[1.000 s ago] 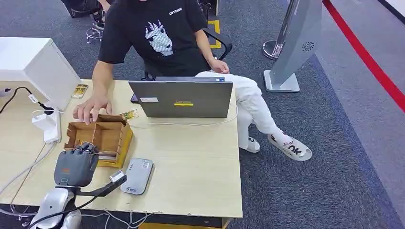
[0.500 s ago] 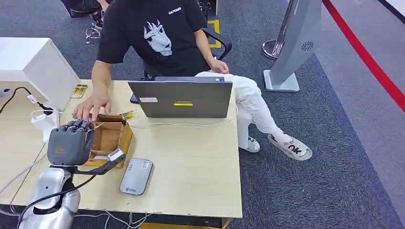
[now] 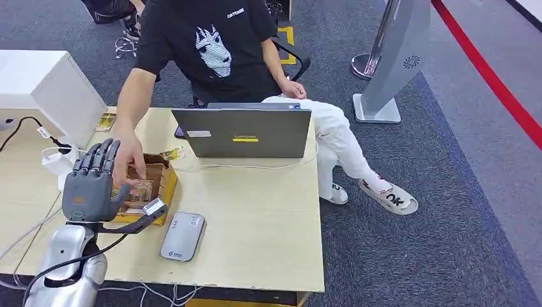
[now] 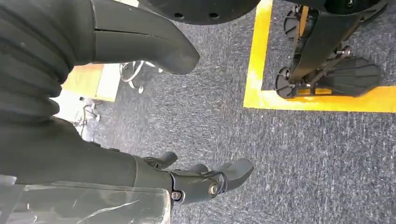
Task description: Pass the card to the sensor for recognition and then transmit it.
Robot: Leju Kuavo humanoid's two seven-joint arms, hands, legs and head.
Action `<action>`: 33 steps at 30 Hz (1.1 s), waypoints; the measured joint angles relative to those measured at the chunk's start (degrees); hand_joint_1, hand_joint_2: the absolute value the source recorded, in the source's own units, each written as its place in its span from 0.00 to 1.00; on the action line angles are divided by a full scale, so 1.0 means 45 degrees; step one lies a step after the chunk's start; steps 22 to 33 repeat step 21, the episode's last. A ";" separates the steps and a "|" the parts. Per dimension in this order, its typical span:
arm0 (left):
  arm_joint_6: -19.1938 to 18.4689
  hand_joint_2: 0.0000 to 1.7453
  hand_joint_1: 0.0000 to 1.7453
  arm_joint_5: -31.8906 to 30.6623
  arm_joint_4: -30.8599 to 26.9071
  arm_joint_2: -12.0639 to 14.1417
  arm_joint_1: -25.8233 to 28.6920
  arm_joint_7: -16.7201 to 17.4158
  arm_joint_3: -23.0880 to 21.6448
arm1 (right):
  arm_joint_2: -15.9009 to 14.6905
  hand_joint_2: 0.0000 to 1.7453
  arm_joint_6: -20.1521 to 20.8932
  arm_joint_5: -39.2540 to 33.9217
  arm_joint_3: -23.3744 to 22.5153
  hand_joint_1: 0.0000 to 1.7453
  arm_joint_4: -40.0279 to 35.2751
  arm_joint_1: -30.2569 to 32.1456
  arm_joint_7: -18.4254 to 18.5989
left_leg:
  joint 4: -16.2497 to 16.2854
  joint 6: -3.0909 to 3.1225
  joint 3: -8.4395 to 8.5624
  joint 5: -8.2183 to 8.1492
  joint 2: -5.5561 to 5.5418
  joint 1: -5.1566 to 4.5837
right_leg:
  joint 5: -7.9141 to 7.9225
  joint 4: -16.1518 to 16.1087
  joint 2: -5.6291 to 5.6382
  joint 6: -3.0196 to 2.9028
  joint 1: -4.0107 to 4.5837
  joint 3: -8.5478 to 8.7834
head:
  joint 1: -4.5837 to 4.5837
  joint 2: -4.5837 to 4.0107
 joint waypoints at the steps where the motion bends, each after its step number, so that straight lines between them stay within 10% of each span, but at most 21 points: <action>1: 0.0025 1.00 0.00 0.0010 0.0000 0.0000 0.0011 0.0000 0.0000 | 0.0000 1.00 0.0000 0.0015 -0.0005 0.00 0.0005 0.0001 0.0000 | 0.0000 0.0000 -0.0001 0.0000 0.0000 0.0000 | 0.0000 0.0000 0.0000 0.0000 0.0000 0.0000 | 0.0000 0.0000; 33: 0.1225 1.00 0.00 0.1478 -0.1157 -0.0428 0.0722 -0.1128 0.0000 | 0.0015 1.00 -0.0010 0.0326 -0.0340 0.00 0.0005 -0.0001 0.0015 | 0.0001 0.0004 -0.0003 -0.0004 0.0002 -0.0004 | -0.0001 -0.0001 0.0001 0.0001 0.0000 -0.0002 | 0.0000 0.0000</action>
